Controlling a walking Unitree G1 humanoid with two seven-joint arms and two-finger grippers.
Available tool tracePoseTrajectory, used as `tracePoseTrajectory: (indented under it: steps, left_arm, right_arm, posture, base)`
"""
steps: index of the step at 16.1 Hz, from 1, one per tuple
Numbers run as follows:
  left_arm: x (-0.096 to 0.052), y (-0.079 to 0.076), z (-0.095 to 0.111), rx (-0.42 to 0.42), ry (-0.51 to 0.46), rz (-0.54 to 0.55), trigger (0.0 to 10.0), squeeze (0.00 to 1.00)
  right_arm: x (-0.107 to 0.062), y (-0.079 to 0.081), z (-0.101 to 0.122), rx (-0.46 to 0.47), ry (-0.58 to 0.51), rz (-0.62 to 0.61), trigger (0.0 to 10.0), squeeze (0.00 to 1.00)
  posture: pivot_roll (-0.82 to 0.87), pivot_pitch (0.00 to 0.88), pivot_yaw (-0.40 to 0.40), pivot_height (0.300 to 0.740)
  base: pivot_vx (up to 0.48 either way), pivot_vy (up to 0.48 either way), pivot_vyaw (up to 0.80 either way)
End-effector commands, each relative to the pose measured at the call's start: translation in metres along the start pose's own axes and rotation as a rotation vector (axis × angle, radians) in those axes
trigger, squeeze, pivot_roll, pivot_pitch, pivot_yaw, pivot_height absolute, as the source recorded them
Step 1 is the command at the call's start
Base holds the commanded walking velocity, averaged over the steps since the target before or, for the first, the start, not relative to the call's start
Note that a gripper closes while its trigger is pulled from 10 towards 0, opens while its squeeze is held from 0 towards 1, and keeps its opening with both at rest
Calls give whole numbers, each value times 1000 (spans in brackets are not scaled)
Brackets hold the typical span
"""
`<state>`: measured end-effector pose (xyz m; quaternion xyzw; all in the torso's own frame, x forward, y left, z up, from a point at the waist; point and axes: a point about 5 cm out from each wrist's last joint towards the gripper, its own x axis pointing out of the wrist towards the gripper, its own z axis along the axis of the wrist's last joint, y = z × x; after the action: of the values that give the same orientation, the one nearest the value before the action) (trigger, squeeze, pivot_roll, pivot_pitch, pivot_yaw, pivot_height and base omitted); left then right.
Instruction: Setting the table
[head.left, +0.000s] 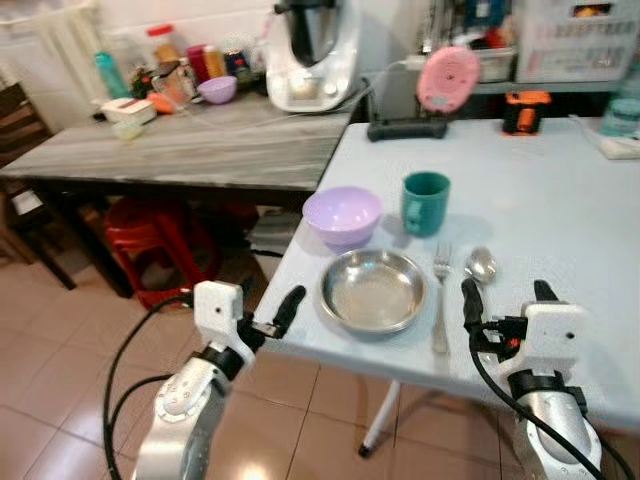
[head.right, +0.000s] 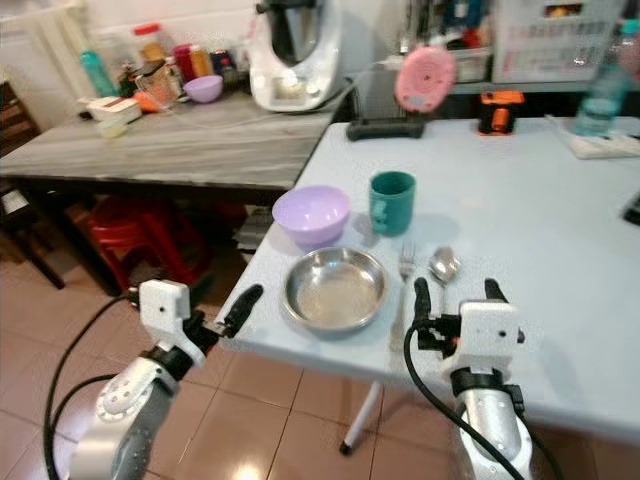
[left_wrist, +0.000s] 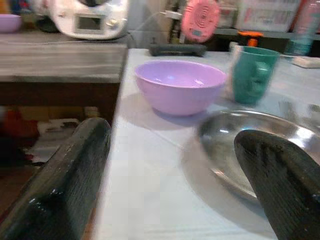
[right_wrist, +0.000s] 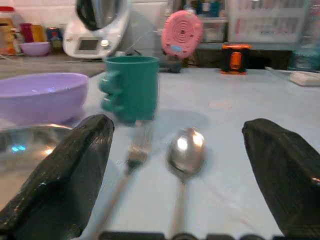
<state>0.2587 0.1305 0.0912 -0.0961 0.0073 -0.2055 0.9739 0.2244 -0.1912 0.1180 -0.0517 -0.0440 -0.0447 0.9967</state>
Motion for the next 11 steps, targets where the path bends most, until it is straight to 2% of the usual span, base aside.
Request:
tracePoseTrajectory:
  steps: [1, 2, 6, 11]
  left_arm:
    - [-5, 12, 3, 20, 4, 31, 10000, 0]
    - [-5, 12, 3, 18, 4, 31, 10000, 0]
    - [-13, 16, -3, 12, 26, 20, 10000, 0]
    - [-28, 12, -14, -6, 88, -116, 10000, 0]
  right_arm:
    - [1, 11, 2, 24, -12, 28, 10000, 0]
    - [1, 11, 2, 22, -11, 28, 10000, 0]
    - [1, 12, 1, 36, -3, 42, 10000, 0]
    - [1, 14, -3, 51, 31, 75, 10000, 0]
  posture:
    - [-76, 3, 127, 740]
    - [-76, 3, 127, 740]
    - [-72, 0, 121, 740]
    - [-70, 1, 114, 740]
  base:
    - [322, 0, 0]
    - [319, 0, 0]
    - [0, 0, 0]
    - [0, 0, 0]
